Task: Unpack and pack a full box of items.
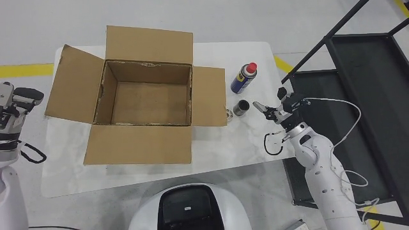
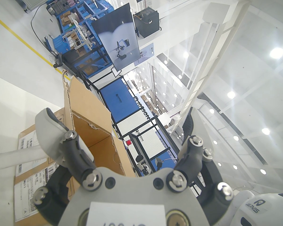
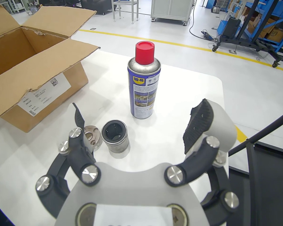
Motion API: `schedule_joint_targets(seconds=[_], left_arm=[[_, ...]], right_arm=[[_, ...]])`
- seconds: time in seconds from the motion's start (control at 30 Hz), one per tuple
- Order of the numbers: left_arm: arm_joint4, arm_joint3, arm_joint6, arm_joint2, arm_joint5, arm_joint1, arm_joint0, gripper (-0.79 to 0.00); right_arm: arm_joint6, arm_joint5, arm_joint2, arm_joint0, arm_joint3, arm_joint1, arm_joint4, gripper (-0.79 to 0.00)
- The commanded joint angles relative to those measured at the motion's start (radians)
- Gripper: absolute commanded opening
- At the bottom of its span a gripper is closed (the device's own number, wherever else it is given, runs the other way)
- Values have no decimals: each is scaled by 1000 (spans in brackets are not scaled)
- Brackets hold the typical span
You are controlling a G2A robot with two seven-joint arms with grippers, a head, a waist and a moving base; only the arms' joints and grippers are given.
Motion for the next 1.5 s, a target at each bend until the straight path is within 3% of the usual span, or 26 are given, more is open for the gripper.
schedule_joint_targets(seconds=[0.0, 0.97, 1.23, 1.47], left_arm=[[0, 0, 0, 0, 0, 0, 0, 0], [0, 0, 0, 0, 0, 0, 0, 0], [0, 0, 0, 0, 0, 0, 0, 0], [0, 0, 0, 0, 0, 0, 0, 0]], right_arm=[[-2, 0, 0, 1, 2, 0, -1, 0], [-2, 0, 0, 1, 2, 0, -1, 0], [103, -2, -37, 44, 41, 5, -65, 0], [209, 19, -105, 170, 170, 8, -196, 0]])
